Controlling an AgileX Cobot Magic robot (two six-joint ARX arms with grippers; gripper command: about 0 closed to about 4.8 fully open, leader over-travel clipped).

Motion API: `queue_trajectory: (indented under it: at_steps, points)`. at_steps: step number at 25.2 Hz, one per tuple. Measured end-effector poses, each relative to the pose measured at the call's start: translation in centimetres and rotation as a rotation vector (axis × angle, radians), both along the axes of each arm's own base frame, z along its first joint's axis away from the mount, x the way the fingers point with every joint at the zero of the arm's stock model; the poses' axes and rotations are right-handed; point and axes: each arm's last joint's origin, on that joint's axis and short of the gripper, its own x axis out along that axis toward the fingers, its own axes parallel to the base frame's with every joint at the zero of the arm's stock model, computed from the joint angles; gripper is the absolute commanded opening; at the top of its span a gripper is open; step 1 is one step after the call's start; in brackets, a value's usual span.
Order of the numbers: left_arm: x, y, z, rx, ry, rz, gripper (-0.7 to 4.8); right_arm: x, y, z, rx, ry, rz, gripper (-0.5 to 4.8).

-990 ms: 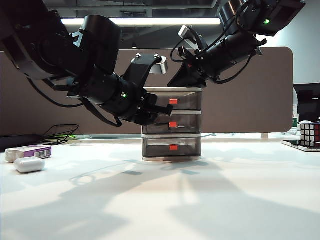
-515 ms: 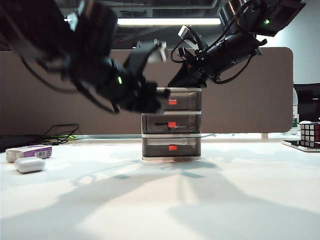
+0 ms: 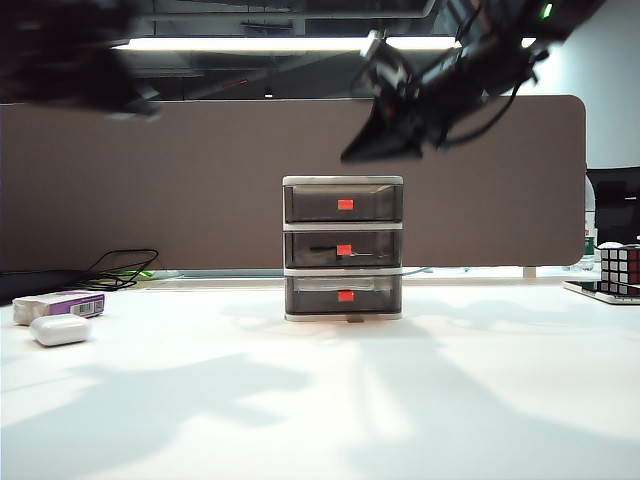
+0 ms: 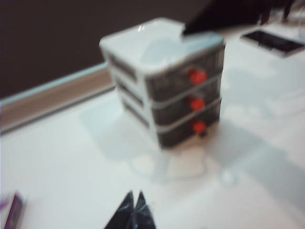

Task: Open the second layer of the drawer on the table, pick up the transparent tape on the table and put it in, and finally close the drawer.

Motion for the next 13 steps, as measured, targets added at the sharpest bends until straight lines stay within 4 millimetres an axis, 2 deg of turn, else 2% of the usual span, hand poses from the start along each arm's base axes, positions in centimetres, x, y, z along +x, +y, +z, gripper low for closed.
queue_trajectory:
  at_steps: [1,2,3,5,9,13]
  points:
    - [-0.7,0.5,-0.4,-0.001,0.019,0.016,-0.06,-0.6,-0.2,1.1,-0.001,-0.022,-0.01,-0.05]
    - [-1.6,1.2,-0.7,-0.029,0.022,0.041,-0.06,-1.8,-0.6,3.5,-0.005,-0.092,-0.032,-0.05]
    - [-2.8,2.1,-1.0,-0.07,-0.018,0.061,-0.06,-3.2,-1.1,5.0,-0.003,-0.145,-0.051,-0.05]
    - [-4.0,2.9,-1.0,-0.113,-0.072,0.077,-0.06,-5.3,-1.8,5.7,0.0,-0.172,-0.066,-0.05]
    - [-5.5,4.2,-1.5,-0.176,-0.136,0.125,-0.06,-9.3,-3.2,4.5,-0.009,-0.189,-0.124,-0.05]
    - [-6.5,5.1,-2.7,-0.2,-0.169,0.21,-0.06,-14.9,-5.1,1.3,0.053,-0.185,-0.245,-0.05]
